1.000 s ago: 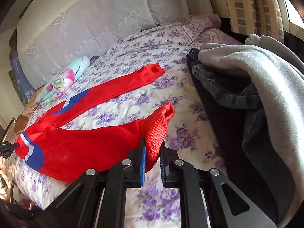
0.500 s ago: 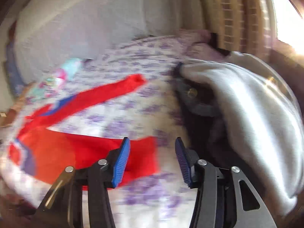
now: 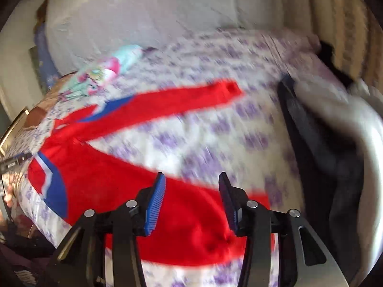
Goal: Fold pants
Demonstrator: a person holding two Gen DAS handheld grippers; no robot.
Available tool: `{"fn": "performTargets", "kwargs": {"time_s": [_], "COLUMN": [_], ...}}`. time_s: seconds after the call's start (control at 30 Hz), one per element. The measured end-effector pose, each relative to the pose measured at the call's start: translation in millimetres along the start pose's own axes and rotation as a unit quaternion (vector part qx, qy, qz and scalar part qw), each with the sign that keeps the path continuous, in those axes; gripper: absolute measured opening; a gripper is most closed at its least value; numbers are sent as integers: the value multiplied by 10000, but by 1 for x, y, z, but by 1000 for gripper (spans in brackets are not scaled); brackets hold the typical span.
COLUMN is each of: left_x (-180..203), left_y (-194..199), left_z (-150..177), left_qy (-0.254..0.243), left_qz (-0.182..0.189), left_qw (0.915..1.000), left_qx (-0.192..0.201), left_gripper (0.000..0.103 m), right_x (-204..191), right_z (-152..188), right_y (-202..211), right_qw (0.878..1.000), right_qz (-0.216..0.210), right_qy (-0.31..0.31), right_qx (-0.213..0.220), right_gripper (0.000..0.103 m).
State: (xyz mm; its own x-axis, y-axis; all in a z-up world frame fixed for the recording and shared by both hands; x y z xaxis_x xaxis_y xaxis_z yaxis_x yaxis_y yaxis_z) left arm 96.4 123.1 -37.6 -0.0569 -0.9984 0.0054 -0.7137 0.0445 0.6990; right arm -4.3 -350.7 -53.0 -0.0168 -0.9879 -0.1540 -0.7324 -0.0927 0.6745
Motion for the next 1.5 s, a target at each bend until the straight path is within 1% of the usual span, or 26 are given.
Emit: {"fn": "performTargets", "kwargs": {"time_s": [0.07, 0.13, 0.23, 0.3, 0.4, 0.5, 0.57, 0.67, 0.7, 0.73, 0.77, 0.8, 0.83, 0.87, 0.93, 1.03, 1.1, 1.17, 1.2, 1.23, 1.27, 1.3, 1.37, 1.4, 1.43, 1.5], "left_x": [-13, -28, -49, -60, -72, -82, -89, -85, -83, -79, -76, -74, -72, -70, -65, -58, -57, -55, -56, -58, -58, -58, -57, -54, -49, -38], "left_y": [1, -17, -67, -100, -142, -172, -189, -205, -207, -207, -206, -206, -204, -203, -201, -200, -196, -194, -194, -195, -198, -203, -211, -211, -208, -196], "left_z": [-32, -61, -92, -100, -105, -108, -106, -103, -103, -104, -105, -107, -109, -111, -115, -118, -119, -120, -120, -120, -118, -116, -112, -111, -112, -116], "left_qy": [154, 349, 692, 844, 859, 858, 1007, 985, 921, 858, 809, 791, 831, 858, 875, 771, 793, 798, 824, 862, 868, 904, 1049, 1018, 940, 759], "left_qz": [-23, -37, 151, 183, -55, -62, 90, 287, 279, 279, 314, 413, 561, 665, 827, 732, 726, 774, 711, 605, 604, 692, 832, 840, 847, 846], "left_qw": [9995, 9991, 9972, 9946, 9924, 9888, 9847, 9823, 9833, 9843, 9850, 9844, 9831, 9820, 9795, 9802, 9796, 9775, 9782, 9792, 9786, 9759, 9705, 9706, 9731, 9778], "left_qx": [266, 217, -250, -581, -876, -1219, -1417, -1566, -1543, -1517, -1493, -1513, -1533, -1547, -1614, -1673, -1698, -1791, -1771, -1734, -1765, -1863, -2005, -2011, -1926, -1759], "left_gripper": [94, 94, 94, 94, 94, 94, 94, 95, 95, 91, 85, 68, 57, 51, 29, 29, 30, 56, 85, 93, 93, 91, 74, 62, 43, 30], "right_x": [-23, -50, -94, -121, -147, -164, -170, -180, -182, -182, -182, -184, -185, -184, -182, -179, -176, -177, -176, -176, -176, -176, -177, -177, -177, -177], "right_z": [-43, -78, -120, -145, -169, -182, -184, -170, -163, -159, -159, -160, -161, -162, -163, -165, -167, -169, -170, -170, -170, -170, -170, -170, -170, -170], "right_y": [-11, -31, -80, -122, -178, -232, -262, -300, -312, -319, -319, -316, -312, -309, -299, -287, -282, -282, -282, -281, -280, -281, -282, -281, -279, -275], "right_qw": [9989, 9944, 9807, 9703, 9569, 9442, 9367, 9149, 9072, 9049, 9046, 9026, 9022, 9038, 9074, 9137, 9171, 9176, 9178, 9179, 9183, 9185, 9199, 9206, 9212, 9223], "right_qz": [-207, -533, -917, -890, -832, -886, -864, -1052, -1095, -1208, -1488, -1599, -1566, -1561, -1591, -1595, -1575, -1560, -1550, -1537, -1532, -1532, -1515, -1499, -1487, -1460], "right_qy": [421, 909, 1714, 2214, 2730, 3089, 3297, 3733, 3847, 3818, 3692, 3698, 3737, 3718, 3645, 3536, 3475, 3475, 3470, 3472, 3465, 3457, 3423, 3414, 3412, 3407], "right_qx": [94, 60, -219, -401, -542, -720, -802, -1122, -1306, -1446, -1522, -1515, -1476, -1431, -1359, -1214, -1153, -1139, -1153, -1150, -1150, -1155, -1171, -1159, -1136, -1091], "right_gripper": [55, 60, 68, 71, 75, 77, 77, 76, 75, 61, 30, 13, 6, 6, 6, 6, 6, 6, 6, 6, 6, 6, 6, 6, 6, 6]}}
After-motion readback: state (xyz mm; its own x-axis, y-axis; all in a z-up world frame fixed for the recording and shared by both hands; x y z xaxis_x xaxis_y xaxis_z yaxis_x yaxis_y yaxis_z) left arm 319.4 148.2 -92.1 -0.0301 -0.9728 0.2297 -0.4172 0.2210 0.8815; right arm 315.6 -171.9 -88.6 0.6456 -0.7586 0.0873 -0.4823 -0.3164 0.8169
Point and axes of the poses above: each gripper's, at about its wrist camera, not at the fingertips, and y roughly against the way its jaws point, x to its right, z to its underside, the point moved 3 cm from there along -y, roughly the way its jaws point
